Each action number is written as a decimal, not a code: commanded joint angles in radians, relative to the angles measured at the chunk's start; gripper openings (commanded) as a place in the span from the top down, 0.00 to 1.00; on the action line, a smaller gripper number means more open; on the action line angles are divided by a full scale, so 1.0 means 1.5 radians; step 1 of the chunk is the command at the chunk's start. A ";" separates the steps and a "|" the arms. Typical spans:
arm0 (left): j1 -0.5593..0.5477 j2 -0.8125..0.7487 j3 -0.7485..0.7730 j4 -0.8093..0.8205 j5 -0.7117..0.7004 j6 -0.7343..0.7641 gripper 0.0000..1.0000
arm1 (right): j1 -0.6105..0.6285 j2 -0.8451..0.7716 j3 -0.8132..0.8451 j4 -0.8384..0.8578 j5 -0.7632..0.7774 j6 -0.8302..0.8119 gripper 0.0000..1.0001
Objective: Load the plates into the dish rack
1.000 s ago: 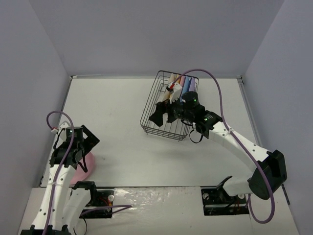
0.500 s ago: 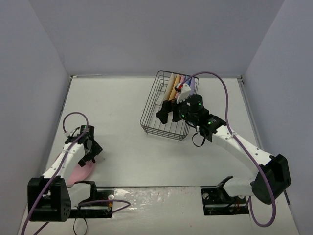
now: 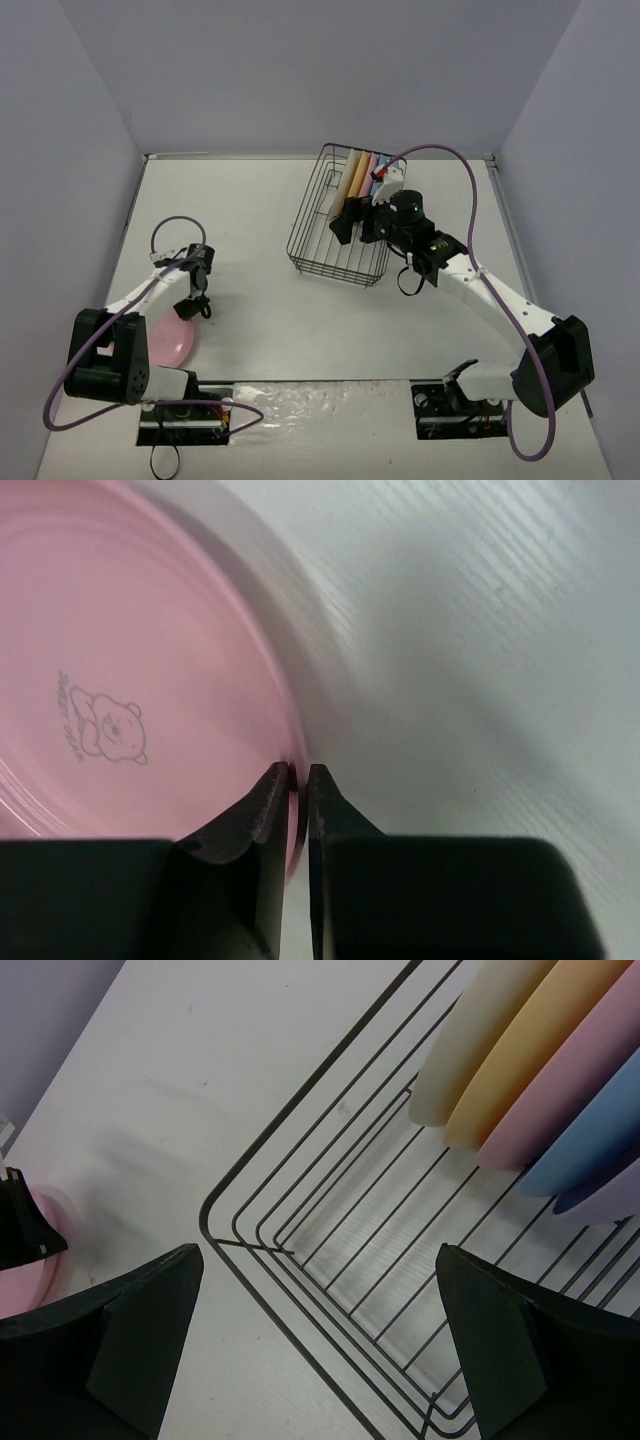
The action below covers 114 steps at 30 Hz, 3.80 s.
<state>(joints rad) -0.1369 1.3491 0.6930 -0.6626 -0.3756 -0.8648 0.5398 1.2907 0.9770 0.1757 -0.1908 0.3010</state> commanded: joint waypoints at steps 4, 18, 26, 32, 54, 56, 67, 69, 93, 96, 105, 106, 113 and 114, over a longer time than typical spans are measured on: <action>-0.065 -0.025 0.075 -0.030 -0.050 0.009 1.00 | -0.011 -0.025 -0.003 0.051 0.023 0.014 0.00; -0.241 -0.215 0.269 0.029 -0.091 -0.009 1.00 | 0.144 0.006 -0.011 0.113 0.079 -0.140 0.00; -0.254 -0.271 0.266 0.206 -0.146 -0.156 1.00 | 0.253 0.101 0.013 0.235 0.265 -0.131 0.01; -0.256 -0.276 0.259 0.350 -0.084 -0.213 1.00 | 0.338 0.179 0.030 0.363 0.342 -0.224 0.00; -0.257 -0.291 0.258 0.350 -0.011 -0.294 1.00 | 0.381 0.280 0.110 0.540 0.431 -0.262 0.42; -0.257 -0.294 0.257 0.348 -0.013 -0.293 1.00 | 0.381 0.287 0.112 0.553 0.456 -0.263 0.52; -0.257 -0.285 0.262 0.333 -0.004 -0.280 0.98 | 0.382 0.303 0.126 0.566 0.526 -0.236 1.00; -0.257 -0.281 0.263 0.332 0.004 -0.267 0.79 | 0.382 0.300 0.125 0.567 0.574 -0.215 1.00; -0.255 -0.286 0.320 0.184 -0.105 0.062 0.03 | 0.285 0.383 0.581 -0.191 1.069 0.059 1.00; -0.253 -0.297 0.297 0.174 -0.139 0.072 0.03 | 0.275 0.441 0.658 -0.295 1.139 0.100 1.00; -0.229 -0.301 0.262 0.161 -0.140 0.092 0.03 | 0.263 0.545 0.601 0.554 1.219 -0.662 1.00; -0.220 -0.301 0.256 0.163 -0.131 0.093 0.03 | 0.260 0.570 0.603 0.660 1.221 -0.781 1.00; -0.078 -0.280 0.204 0.206 0.045 0.088 0.03 | 0.247 0.725 0.789 0.752 1.230 -0.999 1.00; -0.060 -0.275 0.200 0.208 0.064 0.089 0.03 | 0.246 0.737 0.805 0.756 1.233 -1.009 1.00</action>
<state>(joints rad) -0.3218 0.9143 0.9921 -0.4244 -0.4579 -0.7438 0.9226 2.3853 2.0330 1.0117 1.4649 -0.9403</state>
